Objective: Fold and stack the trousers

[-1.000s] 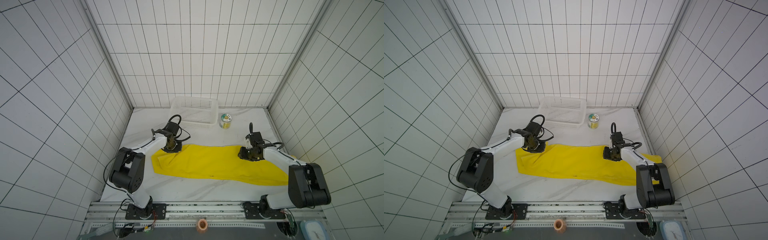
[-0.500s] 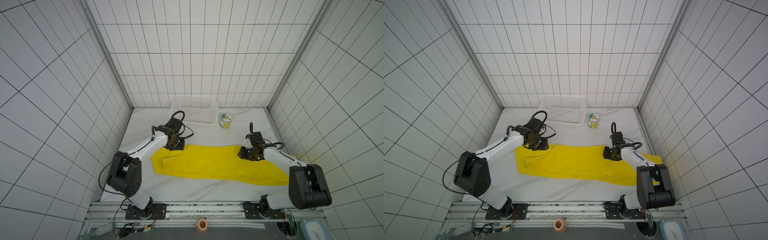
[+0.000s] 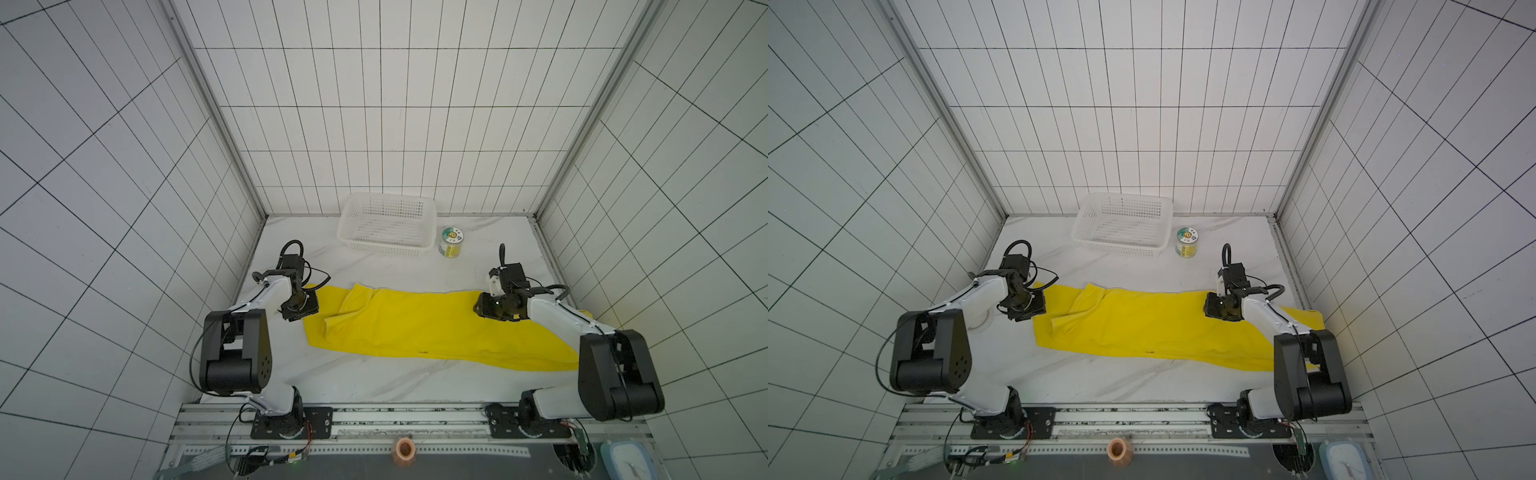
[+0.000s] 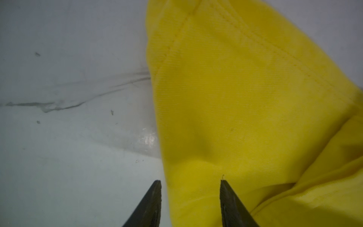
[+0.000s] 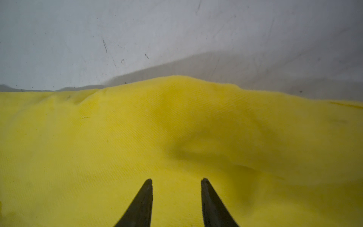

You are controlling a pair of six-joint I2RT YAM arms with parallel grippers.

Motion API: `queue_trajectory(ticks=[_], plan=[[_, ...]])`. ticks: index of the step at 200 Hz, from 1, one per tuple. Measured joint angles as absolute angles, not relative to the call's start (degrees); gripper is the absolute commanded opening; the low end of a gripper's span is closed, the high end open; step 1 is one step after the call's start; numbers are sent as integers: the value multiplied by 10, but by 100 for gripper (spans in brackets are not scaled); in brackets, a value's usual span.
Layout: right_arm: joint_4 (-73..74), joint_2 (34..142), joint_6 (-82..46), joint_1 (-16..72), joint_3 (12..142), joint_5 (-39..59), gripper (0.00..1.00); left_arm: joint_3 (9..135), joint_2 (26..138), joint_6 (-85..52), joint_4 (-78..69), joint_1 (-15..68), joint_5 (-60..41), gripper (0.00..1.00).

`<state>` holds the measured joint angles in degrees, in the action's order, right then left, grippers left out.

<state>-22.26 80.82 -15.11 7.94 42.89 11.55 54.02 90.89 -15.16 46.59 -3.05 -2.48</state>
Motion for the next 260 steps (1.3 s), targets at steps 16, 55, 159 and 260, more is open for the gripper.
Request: queue_trajectory(ticks=[16, 55, 159, 260], plan=[[-223, 802, -151, 81, 429, 119, 42, 532, 918, -149, 449, -32, -19, 43], [-222, 796, -151, 91, 429, 129, 42, 520, 932, -148, 426, -34, -15, 7], [-223, 790, -149, 93, 429, 130, 42, 674, 997, -197, 539, 268, 101, 18], [-222, 790, -145, 93, 429, 130, 42, 790, 1052, -214, 611, 393, 106, 43]])
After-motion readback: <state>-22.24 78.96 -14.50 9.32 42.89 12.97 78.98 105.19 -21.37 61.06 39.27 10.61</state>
